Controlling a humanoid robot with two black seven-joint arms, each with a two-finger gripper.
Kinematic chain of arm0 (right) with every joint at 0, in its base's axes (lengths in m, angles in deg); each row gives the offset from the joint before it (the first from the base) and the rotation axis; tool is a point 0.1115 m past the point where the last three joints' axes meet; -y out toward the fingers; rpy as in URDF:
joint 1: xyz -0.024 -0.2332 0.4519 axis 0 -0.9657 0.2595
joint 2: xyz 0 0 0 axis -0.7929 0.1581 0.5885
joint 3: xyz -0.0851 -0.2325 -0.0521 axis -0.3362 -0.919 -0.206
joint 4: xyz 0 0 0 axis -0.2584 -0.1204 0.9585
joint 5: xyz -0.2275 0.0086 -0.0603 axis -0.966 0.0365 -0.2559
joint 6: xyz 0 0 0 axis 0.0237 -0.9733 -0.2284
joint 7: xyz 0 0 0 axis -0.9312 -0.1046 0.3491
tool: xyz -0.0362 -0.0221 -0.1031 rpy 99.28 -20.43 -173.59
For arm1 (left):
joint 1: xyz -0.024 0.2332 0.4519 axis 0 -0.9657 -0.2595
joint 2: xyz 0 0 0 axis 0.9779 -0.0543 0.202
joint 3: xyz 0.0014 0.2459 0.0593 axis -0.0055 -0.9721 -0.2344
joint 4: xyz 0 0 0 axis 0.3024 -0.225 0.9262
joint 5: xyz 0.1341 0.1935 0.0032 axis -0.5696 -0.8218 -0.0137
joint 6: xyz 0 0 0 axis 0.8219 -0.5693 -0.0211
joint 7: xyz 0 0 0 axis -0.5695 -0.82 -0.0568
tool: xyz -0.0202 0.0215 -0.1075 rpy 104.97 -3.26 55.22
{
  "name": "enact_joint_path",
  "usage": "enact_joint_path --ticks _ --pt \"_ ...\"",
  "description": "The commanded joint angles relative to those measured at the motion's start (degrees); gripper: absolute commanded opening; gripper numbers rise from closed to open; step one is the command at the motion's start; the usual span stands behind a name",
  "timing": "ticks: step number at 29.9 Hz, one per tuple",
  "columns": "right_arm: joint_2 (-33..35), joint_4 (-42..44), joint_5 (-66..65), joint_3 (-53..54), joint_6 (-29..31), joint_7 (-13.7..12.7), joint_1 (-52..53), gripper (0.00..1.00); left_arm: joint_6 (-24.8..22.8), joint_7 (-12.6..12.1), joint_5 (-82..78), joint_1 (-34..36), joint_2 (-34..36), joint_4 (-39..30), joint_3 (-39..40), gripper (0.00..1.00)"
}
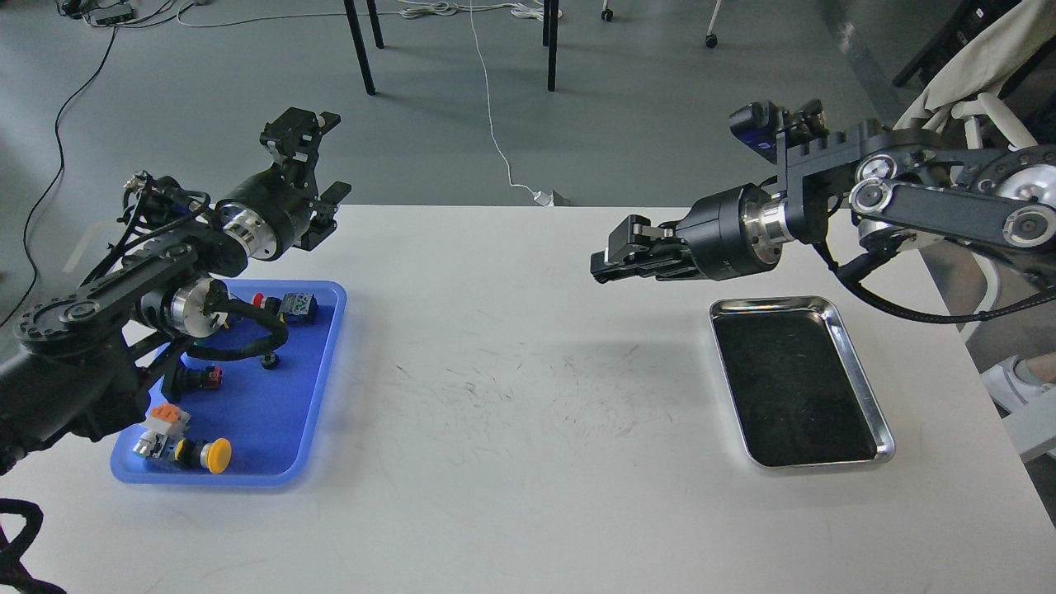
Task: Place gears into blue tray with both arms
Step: 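Carry the gear with the right gripper to the table center and release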
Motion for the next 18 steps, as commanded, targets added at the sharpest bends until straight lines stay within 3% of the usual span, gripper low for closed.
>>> enact_joint_path --ticks 1,7,18 --pt "-9.31 3.49 0.19 1.08 -5.12 2.18 -4.84 0.01 0.0 0.17 0.09 0.03 -0.01 0.01 0.35 0.97" --pt "-23.64 11.66 0.1 2.23 -8.2 2.54 -12.84 0.02 0.0 0.17 0.09 0.03 -0.01 0.1 0.61 0.97" --pt "-24.27 18.97 0.1 3.98 -11.37 2.36 -19.71 0.03 0.0 0.17 0.09 0.03 0.34 0.45 0.61 0.97"
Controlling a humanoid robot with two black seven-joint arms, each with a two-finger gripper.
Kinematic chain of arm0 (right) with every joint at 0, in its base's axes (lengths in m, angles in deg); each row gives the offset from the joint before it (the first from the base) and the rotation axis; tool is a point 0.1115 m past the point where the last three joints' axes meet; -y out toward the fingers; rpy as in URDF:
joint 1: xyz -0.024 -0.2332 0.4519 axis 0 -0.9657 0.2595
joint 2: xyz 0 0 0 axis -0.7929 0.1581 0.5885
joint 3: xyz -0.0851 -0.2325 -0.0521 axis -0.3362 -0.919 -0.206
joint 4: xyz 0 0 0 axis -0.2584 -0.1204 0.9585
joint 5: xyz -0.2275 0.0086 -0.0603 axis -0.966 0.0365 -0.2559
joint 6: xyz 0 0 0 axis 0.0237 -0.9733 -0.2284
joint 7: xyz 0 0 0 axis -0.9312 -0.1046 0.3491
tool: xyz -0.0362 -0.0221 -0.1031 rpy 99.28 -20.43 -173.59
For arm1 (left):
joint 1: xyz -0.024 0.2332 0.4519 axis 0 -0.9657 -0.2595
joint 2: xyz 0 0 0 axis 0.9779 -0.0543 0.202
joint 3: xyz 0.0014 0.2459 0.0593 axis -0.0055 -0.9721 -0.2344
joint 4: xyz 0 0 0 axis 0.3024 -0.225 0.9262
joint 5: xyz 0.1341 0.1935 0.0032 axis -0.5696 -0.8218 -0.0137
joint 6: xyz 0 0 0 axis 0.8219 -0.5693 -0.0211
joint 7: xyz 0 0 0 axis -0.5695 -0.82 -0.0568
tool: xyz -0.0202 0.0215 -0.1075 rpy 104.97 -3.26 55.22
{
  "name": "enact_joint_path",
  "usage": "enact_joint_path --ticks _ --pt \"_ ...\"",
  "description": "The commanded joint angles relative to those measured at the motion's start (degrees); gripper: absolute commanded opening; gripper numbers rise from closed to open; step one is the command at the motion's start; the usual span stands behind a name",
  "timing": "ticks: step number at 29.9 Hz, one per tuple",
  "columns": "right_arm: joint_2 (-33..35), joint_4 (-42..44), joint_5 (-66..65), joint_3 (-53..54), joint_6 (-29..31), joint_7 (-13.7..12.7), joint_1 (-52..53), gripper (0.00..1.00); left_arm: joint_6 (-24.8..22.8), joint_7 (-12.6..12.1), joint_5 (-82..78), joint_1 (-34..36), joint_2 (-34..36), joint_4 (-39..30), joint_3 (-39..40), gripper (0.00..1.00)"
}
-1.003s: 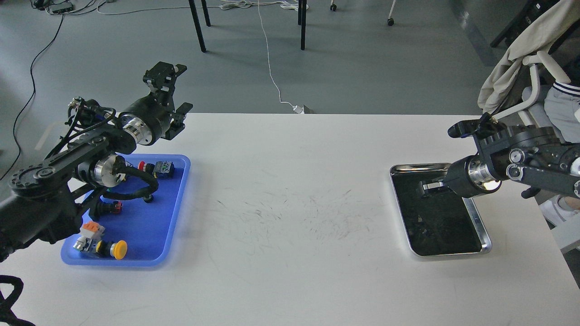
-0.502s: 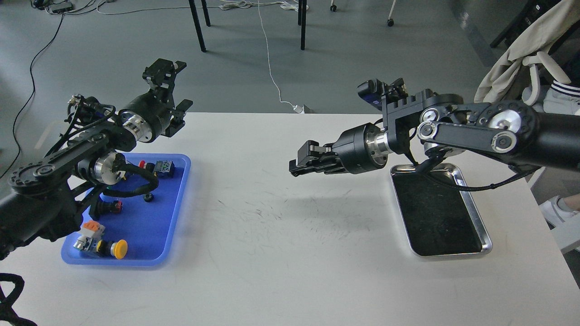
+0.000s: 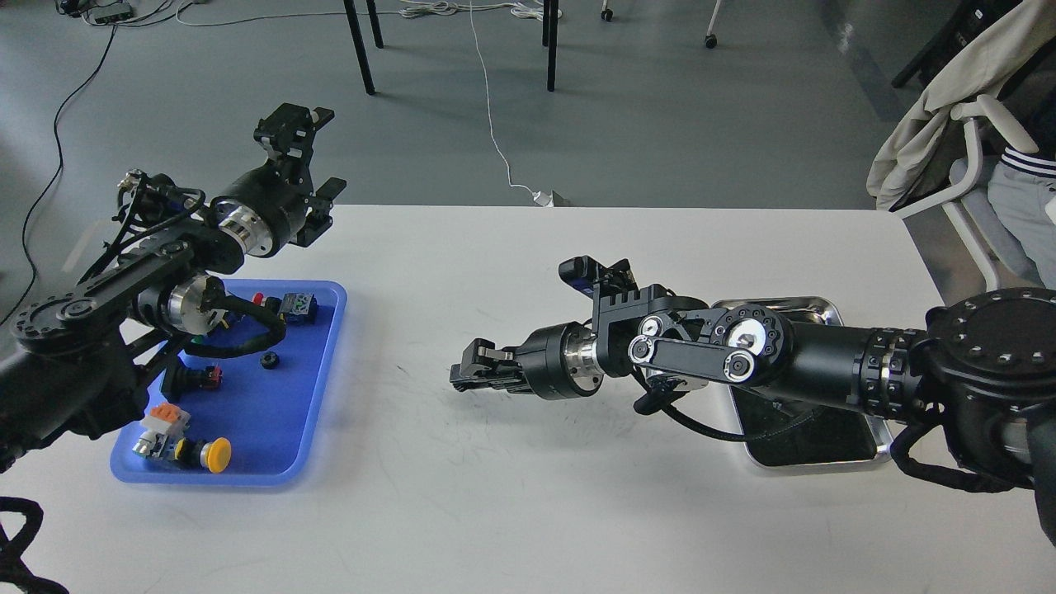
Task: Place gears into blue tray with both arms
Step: 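Carry the gear with the right gripper to the table center and release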
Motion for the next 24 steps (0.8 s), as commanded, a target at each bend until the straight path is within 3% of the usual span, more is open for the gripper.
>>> enact_joint_path --ticks 1,13,24 --pt "-0.02 0.04 0.13 1.17 -0.93 -0.1 -0.63 0.03 0.07 0.08 0.0 0.0 0.12 0.01 0.0 0.97" --pt "-0.02 -3.3 0.39 1.61 -2.61 -0.18 -1.6 0.05 0.07 0.08 0.08 -0.09 1.27 0.01 0.0 0.97" --pt "-0.02 -3.22 -0.48 1.52 -4.98 -2.65 -5.38 0.27 0.95 0.26 0.0 -0.18 1.09 0.1 -0.01 0.97"
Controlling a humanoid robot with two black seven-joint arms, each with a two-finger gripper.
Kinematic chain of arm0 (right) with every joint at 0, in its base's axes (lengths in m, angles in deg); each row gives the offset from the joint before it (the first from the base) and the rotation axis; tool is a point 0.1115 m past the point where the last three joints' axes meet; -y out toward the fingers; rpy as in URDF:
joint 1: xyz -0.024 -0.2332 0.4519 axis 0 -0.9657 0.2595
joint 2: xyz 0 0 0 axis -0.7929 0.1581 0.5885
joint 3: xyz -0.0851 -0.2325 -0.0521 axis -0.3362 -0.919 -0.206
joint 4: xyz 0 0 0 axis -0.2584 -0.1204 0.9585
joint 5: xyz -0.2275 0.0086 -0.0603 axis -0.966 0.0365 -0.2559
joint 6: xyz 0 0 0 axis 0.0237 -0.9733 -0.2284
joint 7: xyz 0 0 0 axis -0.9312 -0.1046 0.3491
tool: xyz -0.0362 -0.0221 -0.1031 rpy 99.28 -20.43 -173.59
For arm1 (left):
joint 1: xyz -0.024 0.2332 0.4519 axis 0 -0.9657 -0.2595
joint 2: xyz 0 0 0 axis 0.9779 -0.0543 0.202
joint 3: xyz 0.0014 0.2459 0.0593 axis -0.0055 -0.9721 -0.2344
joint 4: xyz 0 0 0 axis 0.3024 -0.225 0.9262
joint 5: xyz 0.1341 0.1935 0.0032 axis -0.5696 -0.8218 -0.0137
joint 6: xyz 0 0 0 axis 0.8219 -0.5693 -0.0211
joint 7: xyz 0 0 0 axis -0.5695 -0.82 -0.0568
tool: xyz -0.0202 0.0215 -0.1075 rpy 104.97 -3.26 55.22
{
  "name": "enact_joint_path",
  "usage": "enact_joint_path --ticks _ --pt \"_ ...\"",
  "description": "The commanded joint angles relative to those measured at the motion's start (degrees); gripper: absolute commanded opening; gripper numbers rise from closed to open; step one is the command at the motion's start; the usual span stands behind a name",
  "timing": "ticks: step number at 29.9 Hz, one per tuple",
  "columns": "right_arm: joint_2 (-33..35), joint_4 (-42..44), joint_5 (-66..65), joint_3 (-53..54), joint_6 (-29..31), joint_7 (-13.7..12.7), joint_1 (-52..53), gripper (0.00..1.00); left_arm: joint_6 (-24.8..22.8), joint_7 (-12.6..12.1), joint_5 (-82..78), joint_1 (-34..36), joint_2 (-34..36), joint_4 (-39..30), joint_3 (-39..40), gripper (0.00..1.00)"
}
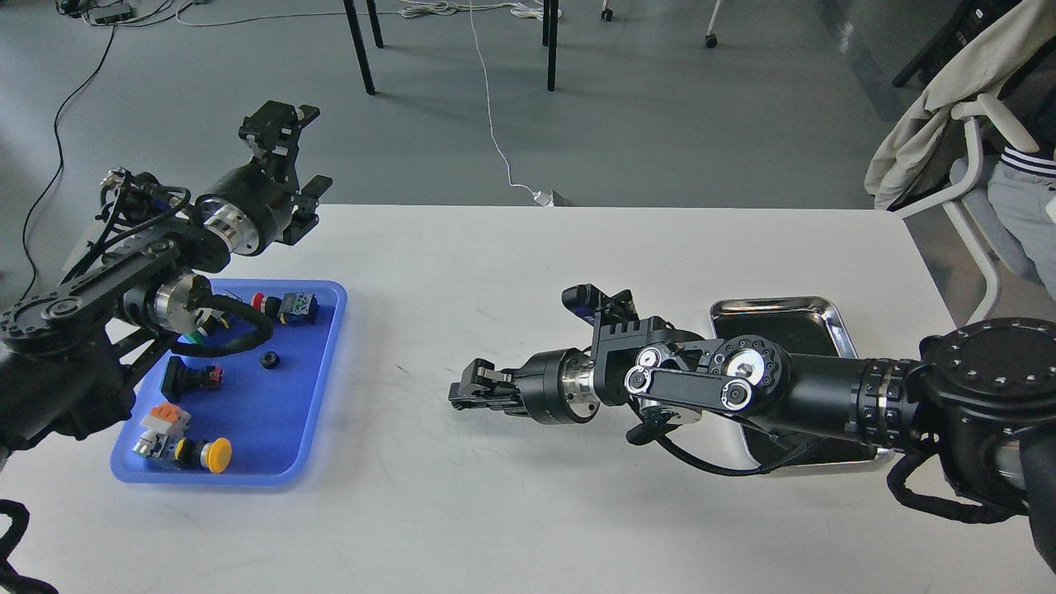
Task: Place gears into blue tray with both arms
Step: 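Carry the gear with the right gripper to the table center and release, then lift the right gripper away and retract toward the metal tray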
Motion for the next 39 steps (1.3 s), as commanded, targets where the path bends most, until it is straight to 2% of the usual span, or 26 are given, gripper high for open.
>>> enact_joint_path --ticks 1,4,7,10,15,23,28,34,39 --pt "-0.01 0.19 -0.15 -0.01 -0.33 -0.39 -1.21 0.29 0.21 0.3 -0.05 -0.01 -0.08 0.01 0.03 0.97" --pt "-0.01 0.37 0.03 -0.01 -0.77 -0.39 -1.21 0.4 0.21 0.47 -0.05 -0.01 -0.08 0.1 -0.06 0.97" --pt "-0.01 0.28 0.29 -0.01 -1.12 -0.39 -1.21 0.66 0.21 0.47 -0.05 -0.1 0.01 0.1 -0.15 0.97" --pt "-0.01 0.28 0.47 0.17 -1.38 -0.3 -1.21 0.81 0.21 0.39 -0.05 -0.27 0.1 0.1 -0.24 0.97" --pt "-0.01 0.9 0.47 4.11 -0.68 -0.21 -0.51 0.94 0.38 0.38 -0.05 -0.45 0.1 0.1 -0.32 0.97" --pt "-0.01 6.34 0.64 15.27 -0.59 0.32 1.69 0.96 0.91 0.12 -0.22 0.16 0.01 0.19 -0.67 0.97" --pt "-0.01 5.56 2.91 24.41 -0.33 0.32 1.25 0.96 0.91 0.12 -3.9 0.34 0.1 -0.42 -0.59 0.97" --pt "16.4 1.0 11.36 36.35 3.09 0.49 -3.83 0.96 0.38 -0.14 -10.59 0.34 2.55 -4.46 -0.67 0.98" --pt "28.71 -2.88 14.6 54.18 10.9 1.63 -15.95 0.96 -0.23 -0.23 -14.98 -0.8 5.36 -10.87 -1.72 0.98"
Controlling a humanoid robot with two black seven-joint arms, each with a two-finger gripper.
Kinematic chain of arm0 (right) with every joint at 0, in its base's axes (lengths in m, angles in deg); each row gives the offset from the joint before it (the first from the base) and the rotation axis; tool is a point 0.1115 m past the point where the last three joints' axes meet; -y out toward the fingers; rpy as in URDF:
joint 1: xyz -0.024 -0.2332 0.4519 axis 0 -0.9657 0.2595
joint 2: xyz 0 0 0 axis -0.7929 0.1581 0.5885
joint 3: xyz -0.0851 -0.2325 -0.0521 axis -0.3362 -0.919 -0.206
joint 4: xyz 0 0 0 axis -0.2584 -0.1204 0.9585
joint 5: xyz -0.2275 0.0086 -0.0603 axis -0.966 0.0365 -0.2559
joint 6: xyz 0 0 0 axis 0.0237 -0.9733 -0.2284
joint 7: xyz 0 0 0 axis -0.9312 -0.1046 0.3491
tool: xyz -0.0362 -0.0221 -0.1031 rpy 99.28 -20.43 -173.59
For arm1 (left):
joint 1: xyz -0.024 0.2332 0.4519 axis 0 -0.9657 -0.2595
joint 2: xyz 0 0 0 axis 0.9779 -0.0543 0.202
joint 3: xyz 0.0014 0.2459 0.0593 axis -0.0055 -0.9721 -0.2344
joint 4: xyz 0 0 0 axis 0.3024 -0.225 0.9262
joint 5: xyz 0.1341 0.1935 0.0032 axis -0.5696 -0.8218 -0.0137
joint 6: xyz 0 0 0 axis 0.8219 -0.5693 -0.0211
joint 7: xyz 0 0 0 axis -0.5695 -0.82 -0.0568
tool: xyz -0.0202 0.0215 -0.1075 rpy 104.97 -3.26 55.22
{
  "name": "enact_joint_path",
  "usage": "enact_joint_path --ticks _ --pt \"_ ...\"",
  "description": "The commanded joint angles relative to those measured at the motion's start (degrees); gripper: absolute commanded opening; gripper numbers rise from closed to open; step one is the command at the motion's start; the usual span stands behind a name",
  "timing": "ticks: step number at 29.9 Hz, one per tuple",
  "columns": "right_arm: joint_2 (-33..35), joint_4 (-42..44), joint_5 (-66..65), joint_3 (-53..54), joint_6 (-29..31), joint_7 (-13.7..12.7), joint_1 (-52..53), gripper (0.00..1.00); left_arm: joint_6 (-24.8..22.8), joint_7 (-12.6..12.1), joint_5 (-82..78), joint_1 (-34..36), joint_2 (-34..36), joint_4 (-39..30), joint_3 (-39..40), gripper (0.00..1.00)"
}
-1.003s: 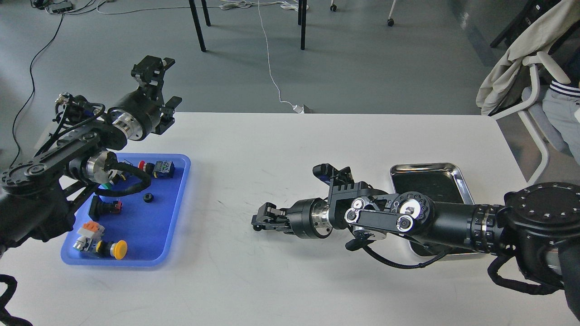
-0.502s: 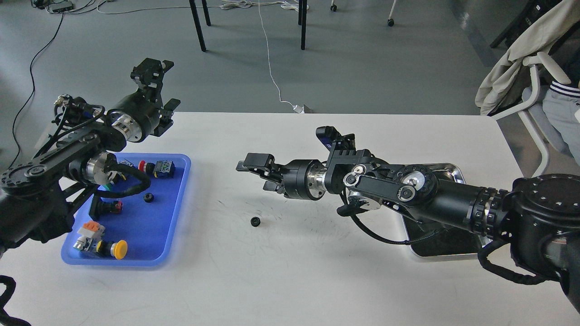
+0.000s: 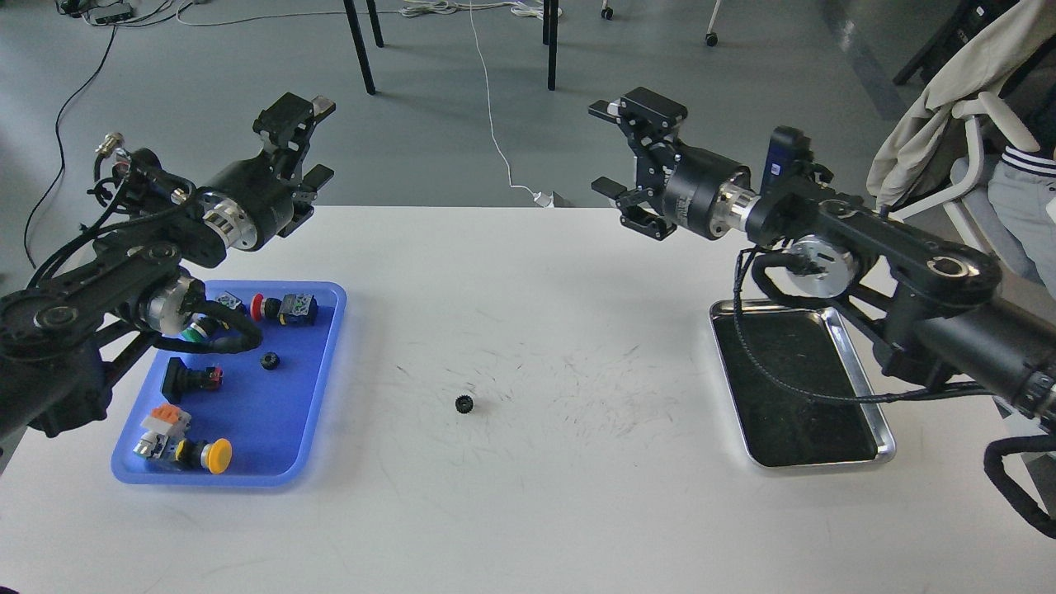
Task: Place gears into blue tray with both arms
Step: 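Lift the right gripper away and retract toward the metal tray, then reach the left gripper to the black gear on the table and grasp it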
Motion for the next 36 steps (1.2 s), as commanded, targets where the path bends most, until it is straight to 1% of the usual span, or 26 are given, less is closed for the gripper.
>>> enact_joint_path --ticks 1,3,6,9,11,14,16,19,21,24,26,28,34,36 --pt "7.45 -0.76 3.91 13.44 6.4 0.66 -9.43 0.96 -0.69 -0.01 -4.34 -0.66 2.58 -4.65 -2.03 0.98" --pt "9.65 0.64 8.82 19.52 9.46 0.66 -14.27 0.96 -1.56 -0.01 -8.2 -0.75 5.74 -7.11 -4.84 0.98" --pt "11.33 2.23 17.35 25.42 9.46 0.58 -20.51 0.96 -2.62 -0.18 -15.93 -0.49 8.65 -11.59 -7.49 0.98" --pt "12.74 3.37 25.26 27.98 9.46 0.66 -25.7 0.96 -2.45 -1.06 -28.83 -0.66 9.27 -16.25 -8.28 0.98" --pt "12.57 5.04 28.79 28.25 9.46 0.66 -27.3 0.96 -2.36 -1.59 -39.02 -0.84 9.27 -18.8 -9.07 0.98" --pt "11.86 5.93 31.0 28.07 9.46 0.66 -28.18 0.96 -1.57 -1.59 -54.93 -0.92 8.31 -20.3 -11.79 0.98" --pt "11.42 5.4 31.09 27.9 9.46 0.66 -28.53 0.96 0.35 -1.59 -62.77 -0.92 5.94 -20.4 -14.42 0.98" --pt "11.33 5.4 31.09 28.24 9.46 0.66 -28.8 0.96 4.92 -2.29 -69.73 -0.92 2.25 -19.87 -17.77 0.98" --pt "11.33 5.66 31.09 28.42 9.46 0.66 -28.71 0.96 7.38 -3.52 -72.9 -1.01 -0.04 -19.43 -20.93 0.98" --pt "11.16 5.75 31.09 28.42 9.46 0.66 -28.62 0.96 10.64 -5.54 -77.2 -1.97 -1.63 -18.29 -26.02 0.98" --pt "11.16 5.84 31.0 28.42 9.46 0.84 -28.62 0.96 12.22 -6.25 -80.28 -4.86 -2.33 -18.2 -26.13 0.97" --pt "11.16 5.84 31.0 28.51 9.46 1.01 -28.53 0.96 12.58 -6.6 -82.92 -7.42 -3.03 -17.5 -25.78 0.97" --pt "11.24 5.93 31.0 28.33 9.46 1.1 -28.79 0.96 12.67 -6.43 -85.83 -11.82 -3.65 -14.51 -22.44 0.94" --pt "11.25 6.01 31.0 28.33 9.46 1.1 -28.88 0.96 12.67 -6.43 -86.79 -13.05 -4.35 -13.46 -21.56 0.91"
